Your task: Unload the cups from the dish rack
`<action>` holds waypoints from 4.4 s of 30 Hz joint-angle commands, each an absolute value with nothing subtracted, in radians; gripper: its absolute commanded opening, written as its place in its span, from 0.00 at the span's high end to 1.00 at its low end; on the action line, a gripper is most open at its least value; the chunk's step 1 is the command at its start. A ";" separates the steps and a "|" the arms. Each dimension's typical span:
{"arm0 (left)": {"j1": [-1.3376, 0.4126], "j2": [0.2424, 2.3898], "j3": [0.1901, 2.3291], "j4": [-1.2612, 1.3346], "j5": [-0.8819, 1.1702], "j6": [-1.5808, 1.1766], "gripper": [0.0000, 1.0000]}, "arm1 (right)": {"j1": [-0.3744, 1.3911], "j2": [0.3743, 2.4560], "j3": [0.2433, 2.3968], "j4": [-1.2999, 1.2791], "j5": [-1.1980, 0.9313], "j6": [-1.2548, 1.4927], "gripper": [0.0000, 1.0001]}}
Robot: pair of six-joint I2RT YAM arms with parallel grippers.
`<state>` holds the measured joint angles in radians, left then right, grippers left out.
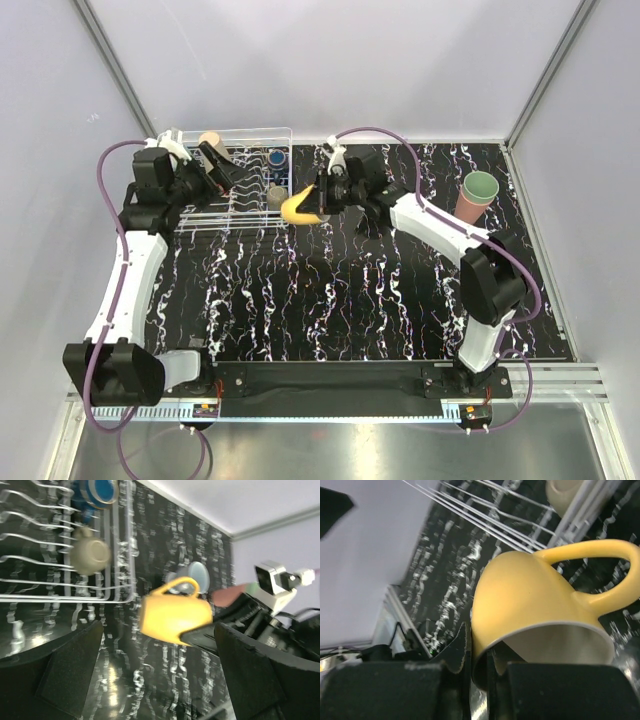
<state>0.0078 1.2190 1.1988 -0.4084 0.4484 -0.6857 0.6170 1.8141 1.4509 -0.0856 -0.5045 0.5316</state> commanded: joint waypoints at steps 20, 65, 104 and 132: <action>0.052 1.132 1.256 -0.686 -0.170 -0.591 0.01 | 0.997 2.062 1.891 -0.859 0.054 0.374 1.00; 0.091 1.046 1.235 -0.532 0.064 -0.457 0.01 | 1.017 1.747 1.853 -0.838 0.072 0.327 0.40; 0.158 2.055 1.732 -0.261 -0.282 -0.304 0.31 | 0.811 1.399 1.453 -0.572 -0.066 0.298 0.00; 0.166 2.218 1.855 -0.221 -0.290 -0.287 0.78 | 0.792 1.428 1.460 -0.541 -0.072 0.285 0.00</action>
<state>0.1596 2.2101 1.7996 -0.2821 -0.2745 -0.2939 0.8001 1.4265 1.4364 -0.5869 -0.0662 0.3012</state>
